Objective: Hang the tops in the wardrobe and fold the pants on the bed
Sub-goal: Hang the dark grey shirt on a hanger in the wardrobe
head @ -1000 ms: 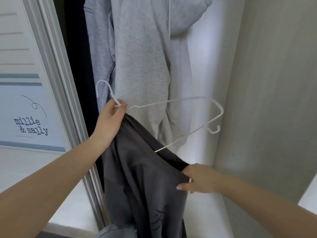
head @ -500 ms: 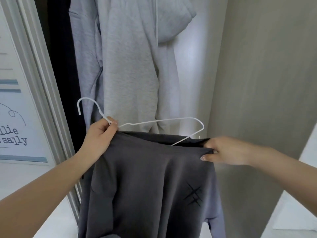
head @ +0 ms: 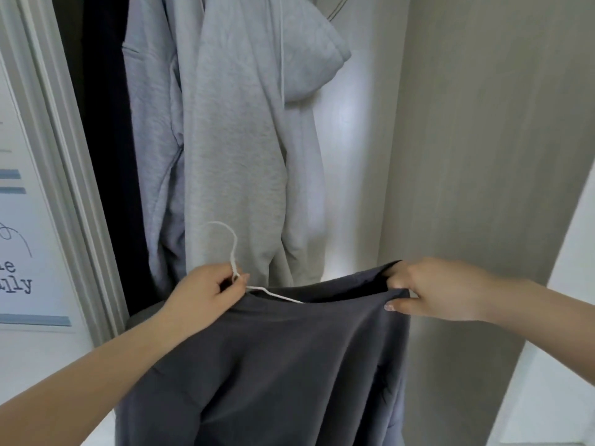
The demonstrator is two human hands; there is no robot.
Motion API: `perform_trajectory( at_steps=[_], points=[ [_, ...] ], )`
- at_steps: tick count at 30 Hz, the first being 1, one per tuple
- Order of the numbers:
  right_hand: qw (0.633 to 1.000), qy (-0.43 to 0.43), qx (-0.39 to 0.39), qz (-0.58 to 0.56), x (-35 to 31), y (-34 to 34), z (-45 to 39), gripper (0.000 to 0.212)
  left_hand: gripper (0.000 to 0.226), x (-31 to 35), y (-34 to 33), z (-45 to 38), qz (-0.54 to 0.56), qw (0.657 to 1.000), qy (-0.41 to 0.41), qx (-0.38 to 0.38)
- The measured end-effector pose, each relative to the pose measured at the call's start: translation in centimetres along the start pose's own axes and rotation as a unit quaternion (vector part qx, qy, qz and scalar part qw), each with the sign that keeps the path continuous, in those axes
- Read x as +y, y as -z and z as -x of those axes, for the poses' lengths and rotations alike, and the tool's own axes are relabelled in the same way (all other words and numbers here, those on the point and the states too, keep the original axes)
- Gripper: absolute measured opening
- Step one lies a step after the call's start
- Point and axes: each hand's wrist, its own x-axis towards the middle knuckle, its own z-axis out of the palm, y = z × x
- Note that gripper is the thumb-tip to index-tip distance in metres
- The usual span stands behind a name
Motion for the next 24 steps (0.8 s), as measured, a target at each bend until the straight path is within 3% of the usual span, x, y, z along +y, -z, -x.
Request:
perform_trajectory(
  at_steps=[6, 9, 13, 17, 21, 24],
  points=[
    [0.997, 0.079, 0.028, 0.002, -3.2, 1.8, -2.0, 0.018, 0.037, 4.2, -1.0, -2.2, 0.092, 0.996, -0.001, 0.022],
    [0.997, 0.067, 0.027, 0.006, -1.4, 1.6, -1.6, 0.019, 0.035, 3.9, 0.2, -2.0, 0.091, 0.996, -0.008, 0.025],
    [0.996, 0.040, 0.035, -0.076, 0.8, 0.7, -0.6, 0.021, 0.031, 2.6, 1.6, -1.7, 0.081, 0.995, -0.001, 0.051],
    [0.990, 0.083, 0.056, -0.098, -0.6, 0.5, -1.4, 0.016, 0.032, 3.8, 0.6, -2.0, 0.104, 0.993, -0.019, 0.053],
    [0.988, 0.107, 0.026, -0.105, -2.7, 0.7, -2.4, 0.023, 0.033, 5.4, -0.6, -2.8, 0.087, 0.993, -0.055, 0.052],
    [0.990, 0.109, 0.034, -0.081, -2.3, 0.7, -2.1, 0.024, 0.020, 5.2, -0.2, -2.8, 0.079, 0.993, -0.076, 0.032]
  ],
)
